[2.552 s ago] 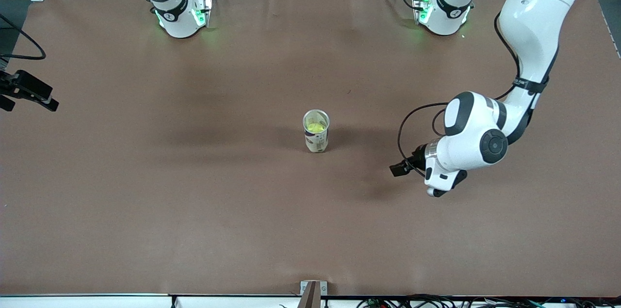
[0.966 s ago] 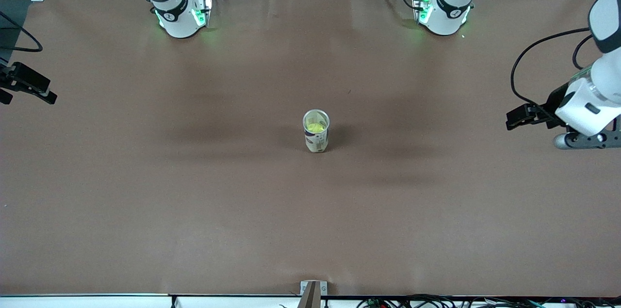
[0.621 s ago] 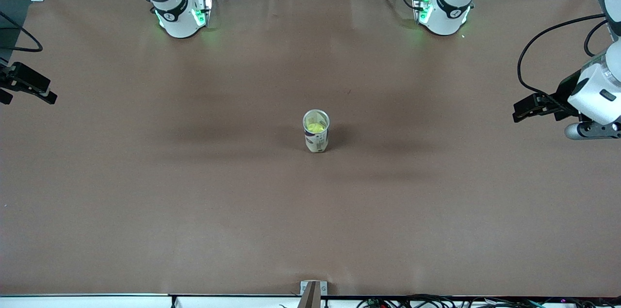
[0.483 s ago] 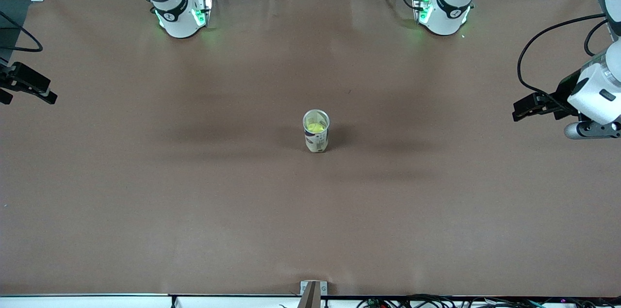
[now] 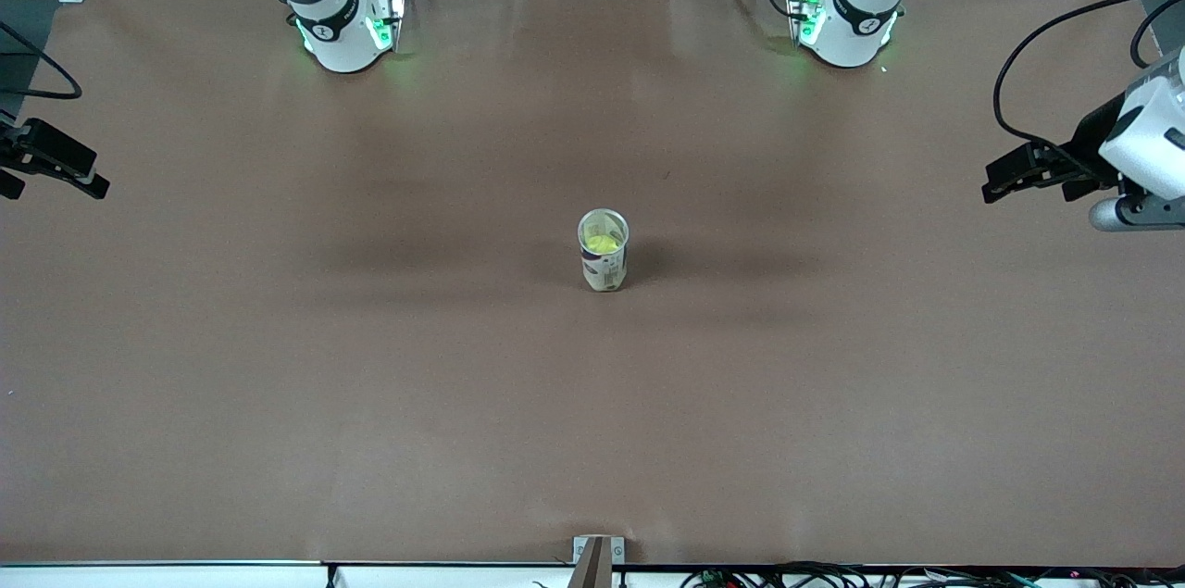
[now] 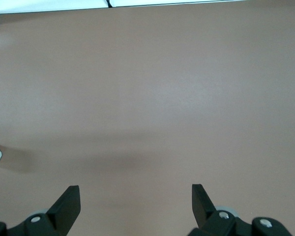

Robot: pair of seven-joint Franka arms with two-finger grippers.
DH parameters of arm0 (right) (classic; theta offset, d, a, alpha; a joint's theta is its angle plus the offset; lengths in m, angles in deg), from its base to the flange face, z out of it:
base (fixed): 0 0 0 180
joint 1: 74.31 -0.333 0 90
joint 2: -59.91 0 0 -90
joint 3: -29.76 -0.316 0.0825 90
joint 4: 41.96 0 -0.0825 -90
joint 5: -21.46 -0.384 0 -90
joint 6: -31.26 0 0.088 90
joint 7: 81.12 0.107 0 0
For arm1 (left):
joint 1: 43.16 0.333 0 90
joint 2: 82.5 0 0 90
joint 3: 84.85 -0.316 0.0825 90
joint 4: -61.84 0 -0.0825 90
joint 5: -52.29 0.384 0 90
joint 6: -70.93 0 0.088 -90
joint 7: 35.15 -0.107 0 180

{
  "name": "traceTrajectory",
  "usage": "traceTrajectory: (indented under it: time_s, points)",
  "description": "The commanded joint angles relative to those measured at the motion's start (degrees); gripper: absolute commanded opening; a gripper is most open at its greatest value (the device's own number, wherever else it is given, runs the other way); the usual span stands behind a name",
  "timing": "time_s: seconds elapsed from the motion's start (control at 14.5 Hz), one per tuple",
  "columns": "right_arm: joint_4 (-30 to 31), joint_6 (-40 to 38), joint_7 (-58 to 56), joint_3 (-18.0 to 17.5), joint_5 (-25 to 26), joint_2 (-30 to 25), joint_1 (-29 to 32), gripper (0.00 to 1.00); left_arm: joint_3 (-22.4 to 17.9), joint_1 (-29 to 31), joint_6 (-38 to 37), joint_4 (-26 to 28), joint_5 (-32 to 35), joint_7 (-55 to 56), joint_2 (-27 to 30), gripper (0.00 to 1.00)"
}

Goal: Insert tennis ball vertically with right arm

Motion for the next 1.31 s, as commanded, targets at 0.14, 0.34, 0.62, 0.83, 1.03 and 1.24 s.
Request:
traceTrajectory:
  time_s: [0.14, 0.34, 0.62, 0.83, 1.03, 1.24]
  points:
    - [0.2, -0.4, 0.5, -0.4, 0.8, -0.7, -0.1, 1.0, -1.5, -1.6, -1.7, 2.9, 0.0, -2.4, 4.7, 1.0]
    - [0.2, -0.4, 0.5, -0.4, 0.8, -0.7, -0.1, 1.0, -2.6, -1.6, -3.0, 4.0, 0.0, -5.3, 6.7, 1.0]
    - [0.2, -0.4, 0.5, -0.4, 0.8, -0.7, -0.1, 1.0, -3.2, -1.7, -3.1, 5.5, 0.1, -5.2, 9.3, 1.0]
    - [0.2, -0.4, 0.5, -0.4, 0.8, -0.7, -0.1, 1.0, -3.2, -1.9, -3.1, 5.7, 0.2, -5.3, 9.8, 1.0]
    - [0.2, -0.4, 0.5, -0.4, 0.8, -0.7, -0.1, 1.0, -3.2, -2.4, -3.2, 5.5, 1.3, -4.2, 10.1, 1.0]
    - [0.2, -0.4, 0.5, -0.4, 0.8, -0.7, -0.1, 1.0, -3.2, -2.4, -3.1, 5.2, 1.6, -1.6, 10.0, 1.0]
